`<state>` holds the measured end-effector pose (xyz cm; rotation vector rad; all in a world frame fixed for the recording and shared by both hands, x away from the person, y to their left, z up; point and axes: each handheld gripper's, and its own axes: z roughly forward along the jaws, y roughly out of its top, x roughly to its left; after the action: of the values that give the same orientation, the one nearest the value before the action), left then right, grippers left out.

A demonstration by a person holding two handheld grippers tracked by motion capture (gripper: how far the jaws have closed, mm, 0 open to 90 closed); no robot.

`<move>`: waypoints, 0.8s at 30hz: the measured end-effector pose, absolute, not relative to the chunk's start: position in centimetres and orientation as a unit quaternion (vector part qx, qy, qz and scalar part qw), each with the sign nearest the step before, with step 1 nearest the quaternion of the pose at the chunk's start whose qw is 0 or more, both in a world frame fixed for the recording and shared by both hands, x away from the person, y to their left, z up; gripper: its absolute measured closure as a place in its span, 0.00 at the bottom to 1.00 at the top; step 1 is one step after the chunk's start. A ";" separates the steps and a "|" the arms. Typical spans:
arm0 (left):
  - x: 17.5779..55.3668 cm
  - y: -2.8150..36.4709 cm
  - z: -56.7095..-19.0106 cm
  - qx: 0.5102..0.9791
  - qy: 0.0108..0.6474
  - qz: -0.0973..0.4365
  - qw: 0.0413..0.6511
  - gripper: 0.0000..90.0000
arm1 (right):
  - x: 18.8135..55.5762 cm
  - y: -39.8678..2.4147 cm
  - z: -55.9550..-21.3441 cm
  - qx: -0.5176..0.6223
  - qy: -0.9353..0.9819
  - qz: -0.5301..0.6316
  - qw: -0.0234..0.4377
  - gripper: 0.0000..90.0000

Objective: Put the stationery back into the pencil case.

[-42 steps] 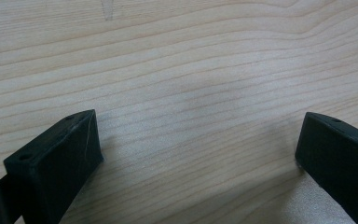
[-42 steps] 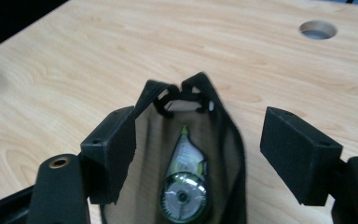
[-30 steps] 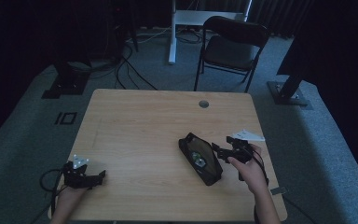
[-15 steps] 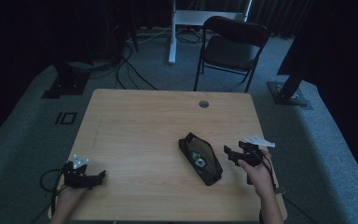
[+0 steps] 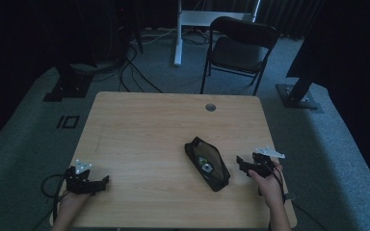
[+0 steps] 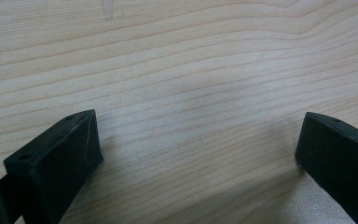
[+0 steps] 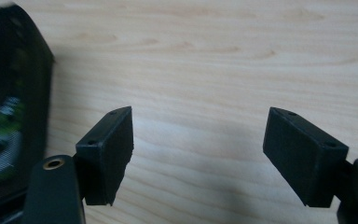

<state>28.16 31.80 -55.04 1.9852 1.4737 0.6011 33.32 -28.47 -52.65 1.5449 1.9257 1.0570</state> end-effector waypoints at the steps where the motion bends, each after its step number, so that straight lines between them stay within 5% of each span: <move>1: 28.2 31.8 -55.0 0.746 0.554 0.226 0.294 0.00 | 33.3 -28.5 -52.9 0.562 0.699 0.379 0.227 0.26; 24: 28.2 31.8 -55.0 0.746 0.554 0.226 0.294 0.00 | 31.5 -30.0 -55.2 0.593 0.695 0.328 0.239 0.17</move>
<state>28.15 31.80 -55.04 1.9855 1.4736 0.6012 31.48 -29.96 -55.22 1.6246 1.9045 0.8971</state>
